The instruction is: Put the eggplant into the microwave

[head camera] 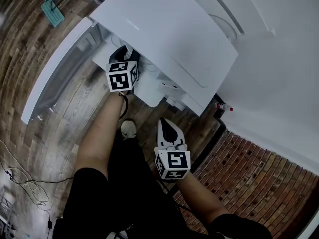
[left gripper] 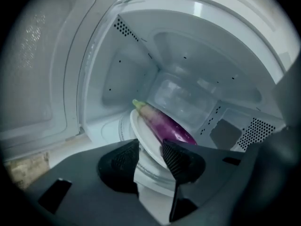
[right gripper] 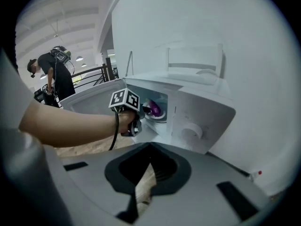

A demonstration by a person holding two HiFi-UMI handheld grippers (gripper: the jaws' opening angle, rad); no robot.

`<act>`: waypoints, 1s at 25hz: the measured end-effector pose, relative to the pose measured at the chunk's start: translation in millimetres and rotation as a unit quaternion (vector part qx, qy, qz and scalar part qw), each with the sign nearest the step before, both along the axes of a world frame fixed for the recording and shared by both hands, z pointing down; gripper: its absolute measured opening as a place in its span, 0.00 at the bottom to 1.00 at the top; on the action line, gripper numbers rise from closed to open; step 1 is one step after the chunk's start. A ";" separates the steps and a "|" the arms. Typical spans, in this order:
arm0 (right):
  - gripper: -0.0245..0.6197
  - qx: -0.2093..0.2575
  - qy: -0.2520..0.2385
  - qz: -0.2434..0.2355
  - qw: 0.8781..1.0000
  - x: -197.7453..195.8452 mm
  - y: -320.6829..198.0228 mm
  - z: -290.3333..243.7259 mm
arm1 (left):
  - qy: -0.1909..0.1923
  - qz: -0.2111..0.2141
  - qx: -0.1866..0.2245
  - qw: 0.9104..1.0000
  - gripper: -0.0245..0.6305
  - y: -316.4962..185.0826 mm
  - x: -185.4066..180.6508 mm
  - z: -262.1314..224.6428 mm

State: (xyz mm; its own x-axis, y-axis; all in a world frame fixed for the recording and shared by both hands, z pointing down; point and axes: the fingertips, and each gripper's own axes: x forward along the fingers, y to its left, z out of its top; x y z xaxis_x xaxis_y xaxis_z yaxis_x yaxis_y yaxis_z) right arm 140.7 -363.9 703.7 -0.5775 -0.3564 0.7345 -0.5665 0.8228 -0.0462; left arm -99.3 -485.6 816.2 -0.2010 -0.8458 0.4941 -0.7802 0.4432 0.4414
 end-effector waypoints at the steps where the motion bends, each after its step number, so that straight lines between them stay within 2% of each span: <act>1: 0.05 -0.001 0.000 -0.001 1.000 -0.1 0.5 0.7 | -0.018 -0.003 -0.005 1.000 0.27 2.5 -1.5 0.2; 7: 0.05 -0.001 -0.001 -0.008 1.000 -0.9 3.7 0.8 | -0.109 0.004 -0.039 0.993 0.47 6.4 -5.9 0.1; 9: 0.05 -0.002 -0.001 -0.008 1.000 0.1 4.6 0.9 | -0.129 -0.004 -0.042 0.991 0.48 10.3 -10.5 -3.6; 11: 0.05 -0.003 -0.003 -0.009 1.000 -0.4 4.7 -0.3 | -0.132 -0.008 -0.039 0.990 0.48 17.0 -12.9 -11.2; 12: 0.05 -0.002 -0.005 -0.009 1.000 -0.9 4.8 -1.9 | -0.135 -0.008 -0.039 0.990 0.42 22.9 -12.4 -16.7; 14: 0.05 -0.002 -0.012 -0.008 1.000 -3.1 5.4 -6.9 | -0.146 -0.001 -0.038 0.989 0.06 39.8 -8.2 -30.2; 17: 0.05 -0.001 -0.031 -0.009 0.999 -14.0 6.7 -18.0 | -0.146 0.027 -0.023 0.989 0.04 69.0 6.9 -53.1; 19: 0.05 0.000 -0.048 -0.010 0.999 -25.8 7.1 -27.2 | -0.139 0.036 -0.029 0.989 0.04 92.9 15.2 -66.6; 23: 0.05 -0.001 -0.094 -0.005 0.996 -48.1 8.9 -62.4 | -0.069 0.031 -0.049 0.996 0.04 144.9 40.4 -98.8; 25: 0.05 0.005 -0.119 -0.009 0.993 -59.3 9.3 -85.7 | -0.054 0.031 -0.053 0.997 0.04 165.9 54.3 -122.7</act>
